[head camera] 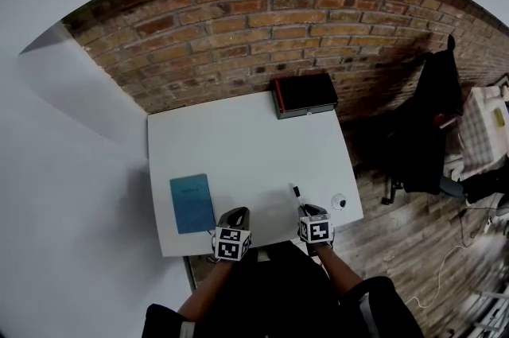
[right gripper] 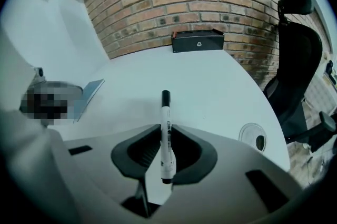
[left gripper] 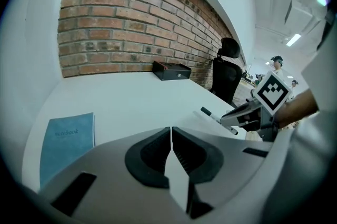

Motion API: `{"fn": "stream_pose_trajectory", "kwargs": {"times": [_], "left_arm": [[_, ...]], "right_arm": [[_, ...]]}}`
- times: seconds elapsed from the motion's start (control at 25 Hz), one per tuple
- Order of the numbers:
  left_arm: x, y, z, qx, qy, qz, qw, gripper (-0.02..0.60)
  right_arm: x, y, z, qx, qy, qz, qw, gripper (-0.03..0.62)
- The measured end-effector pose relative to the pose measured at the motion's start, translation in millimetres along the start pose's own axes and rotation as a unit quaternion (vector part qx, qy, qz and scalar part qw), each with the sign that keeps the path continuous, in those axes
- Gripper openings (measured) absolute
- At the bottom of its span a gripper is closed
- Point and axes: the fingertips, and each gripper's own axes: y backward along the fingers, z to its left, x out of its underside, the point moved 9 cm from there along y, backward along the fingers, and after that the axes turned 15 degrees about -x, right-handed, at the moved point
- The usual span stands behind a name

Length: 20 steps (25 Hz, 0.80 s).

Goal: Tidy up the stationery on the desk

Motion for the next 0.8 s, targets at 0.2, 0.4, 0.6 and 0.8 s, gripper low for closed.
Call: {"fn": "stream_pose_trajectory", "kwargs": {"times": [0.2, 0.4, 0.6, 0.8], "left_arm": [[2.3, 5.3, 13.1, -0.005, 0.005, -0.003, 1.0, 0.023], [6.5, 10.2, 30.4, -0.012, 0.012, -0.007, 0.9998, 0.023], [13.2, 17.0, 48.1, -0.017, 0.018, -0.008, 0.9997, 0.023], [22.0, 25.2, 68.6, -0.025, 0.022, -0.01, 0.9994, 0.023]], "right_arm": [[-8.2, -0.9, 12.1, 0.004, -0.017, -0.015, 1.0, 0.077], [-19.9, -8.2, 30.7, 0.003, -0.03, -0.033, 0.999, 0.077], [-30.8, -18.9, 52.3, 0.0, -0.048, -0.045, 0.998, 0.077], [-37.4, -32.5, 75.2, 0.0, -0.051, -0.05, 0.997, 0.077]]}}
